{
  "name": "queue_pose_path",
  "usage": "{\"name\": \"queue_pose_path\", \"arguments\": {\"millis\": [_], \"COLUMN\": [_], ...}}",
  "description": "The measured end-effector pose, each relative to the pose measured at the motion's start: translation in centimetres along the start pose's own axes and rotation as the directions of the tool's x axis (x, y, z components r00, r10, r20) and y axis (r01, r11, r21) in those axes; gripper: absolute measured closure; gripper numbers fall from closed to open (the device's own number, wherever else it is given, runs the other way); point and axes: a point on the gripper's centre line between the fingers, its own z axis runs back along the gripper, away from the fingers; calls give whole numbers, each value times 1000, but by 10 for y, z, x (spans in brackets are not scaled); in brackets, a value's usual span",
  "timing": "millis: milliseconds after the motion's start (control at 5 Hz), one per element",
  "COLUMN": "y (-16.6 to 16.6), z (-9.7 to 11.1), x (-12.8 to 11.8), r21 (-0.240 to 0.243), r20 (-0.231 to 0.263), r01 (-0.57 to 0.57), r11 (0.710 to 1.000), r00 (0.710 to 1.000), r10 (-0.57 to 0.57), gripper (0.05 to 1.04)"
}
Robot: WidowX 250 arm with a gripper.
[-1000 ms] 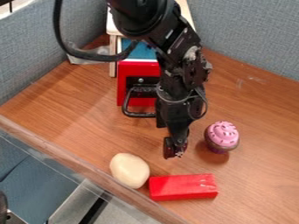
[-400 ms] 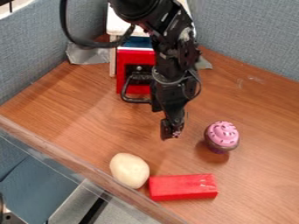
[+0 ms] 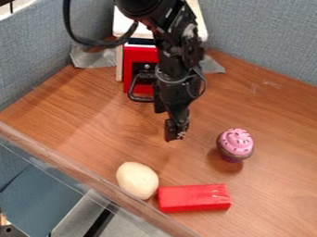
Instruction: Close the drawer
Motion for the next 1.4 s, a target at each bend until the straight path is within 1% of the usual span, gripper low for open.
{"name": "queue_pose_path", "arguments": {"millis": [200,400,600,1000,1200,1400], "y": [7,14,22,28,28,20], "z": [2,-2,-3,-5,-5,-6], "x": [1,-1,1,0,0,1], "r21": [12,17,27,35,34,15], "r20": [2,-4,1,-7,-4,-4], "r01": [-8,-23,-37,-48,-47,-27], "r11": [1000,1000,999,998,998,1000], "r00": [1000,1000,999,999,999,1000], "r10": [8,23,36,48,47,27], "gripper": [83,83,83,83,83,83]}}
